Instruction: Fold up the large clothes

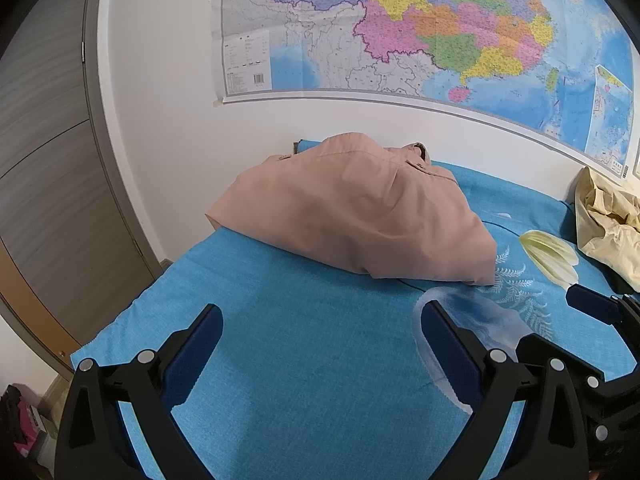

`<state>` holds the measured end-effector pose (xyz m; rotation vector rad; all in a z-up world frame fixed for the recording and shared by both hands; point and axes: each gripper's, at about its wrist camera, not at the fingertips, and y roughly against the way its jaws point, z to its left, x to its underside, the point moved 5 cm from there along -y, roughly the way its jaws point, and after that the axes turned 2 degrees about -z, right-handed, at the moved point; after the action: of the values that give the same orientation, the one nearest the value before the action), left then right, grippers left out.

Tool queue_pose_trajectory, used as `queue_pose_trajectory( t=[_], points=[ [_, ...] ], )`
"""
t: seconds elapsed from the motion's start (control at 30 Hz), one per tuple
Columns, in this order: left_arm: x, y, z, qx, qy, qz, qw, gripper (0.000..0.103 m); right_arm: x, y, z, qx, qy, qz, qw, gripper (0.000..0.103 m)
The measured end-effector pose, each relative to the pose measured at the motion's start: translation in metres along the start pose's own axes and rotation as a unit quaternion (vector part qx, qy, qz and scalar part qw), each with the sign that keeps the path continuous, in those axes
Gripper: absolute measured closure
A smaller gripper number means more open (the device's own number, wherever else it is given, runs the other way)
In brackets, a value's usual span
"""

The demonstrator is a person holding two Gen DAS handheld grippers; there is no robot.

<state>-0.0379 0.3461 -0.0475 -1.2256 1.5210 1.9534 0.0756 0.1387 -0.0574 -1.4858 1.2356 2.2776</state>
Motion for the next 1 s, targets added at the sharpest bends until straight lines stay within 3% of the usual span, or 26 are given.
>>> queue_pose_trajectory(
  t=[1.0],
  points=[
    [0.0055, -0.0031, 0.0007, -0.002, -0.003, 0.006, 1.0, 0.007, 0.0013, -0.0049, -0.001, -0.002, -0.008, 0.005, 1.0, 0.006]
  ],
)
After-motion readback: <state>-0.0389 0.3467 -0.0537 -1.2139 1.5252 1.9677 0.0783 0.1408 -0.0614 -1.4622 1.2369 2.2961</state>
